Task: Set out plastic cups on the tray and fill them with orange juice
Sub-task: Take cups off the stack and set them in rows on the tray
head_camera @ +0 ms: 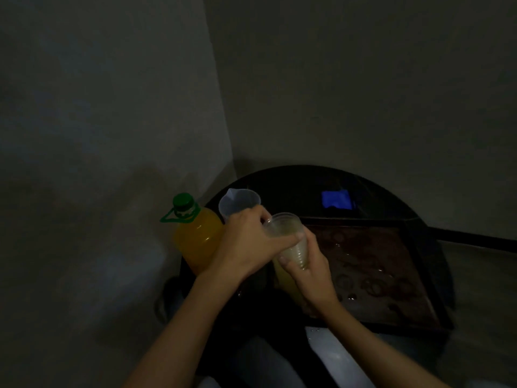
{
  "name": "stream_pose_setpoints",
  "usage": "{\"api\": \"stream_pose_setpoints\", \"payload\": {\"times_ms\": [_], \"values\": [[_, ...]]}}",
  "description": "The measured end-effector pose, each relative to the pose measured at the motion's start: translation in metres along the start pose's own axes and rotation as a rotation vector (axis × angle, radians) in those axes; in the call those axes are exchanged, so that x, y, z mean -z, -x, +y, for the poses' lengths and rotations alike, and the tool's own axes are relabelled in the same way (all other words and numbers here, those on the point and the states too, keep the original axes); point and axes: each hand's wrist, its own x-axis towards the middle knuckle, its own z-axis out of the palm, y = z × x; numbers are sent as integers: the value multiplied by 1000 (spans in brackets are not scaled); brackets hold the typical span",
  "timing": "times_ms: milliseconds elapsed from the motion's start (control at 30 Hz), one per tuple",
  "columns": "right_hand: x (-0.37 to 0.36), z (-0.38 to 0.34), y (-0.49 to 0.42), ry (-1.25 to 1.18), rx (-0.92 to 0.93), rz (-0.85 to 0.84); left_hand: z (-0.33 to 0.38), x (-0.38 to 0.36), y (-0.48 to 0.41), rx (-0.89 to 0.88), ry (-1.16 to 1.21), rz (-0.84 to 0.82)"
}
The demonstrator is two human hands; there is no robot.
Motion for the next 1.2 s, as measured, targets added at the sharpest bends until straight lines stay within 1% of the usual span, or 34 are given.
{"api": "stream_pose_setpoints", "payload": {"times_ms": [67,167,267,367,467,567,700,767,867,1000,1033,1133,1200], "values": [[20,-5,2,55,23,3,15,-2,-3,-21,-8,-52],[43,-13,4,93,51,21,34,-6,-9,-109,-115,-51],[60,-19,6,114,64,31,51,-10,-13,-154,-122,-102],[73,-22,8,134,72,34,63,-12,-15,-153,-100,-164],[82,-25,11,162,85,46,71,-12,-17,-127,-97,-185],[88,-27,14,172,82,55,79,-12,-18,-95,-47,-213],[93,-25,17,180,61,71,86,-8,-22,-118,-86,-258],[97,-21,19,184,39,77,87,-4,-26,-121,-56,-236],[105,-17,21,186,14,98,85,3,-34,-109,82,-169],[117,-10,19,203,-21,139,70,11,-52,-105,254,-35],[120,-6,18,203,-36,153,63,10,-57,-102,247,-11],[129,5,13,163,-86,199,37,-10,-75,-124,60,55],[135,15,8,93,-108,246,23,-31,-83,-122,-32,97]]}}
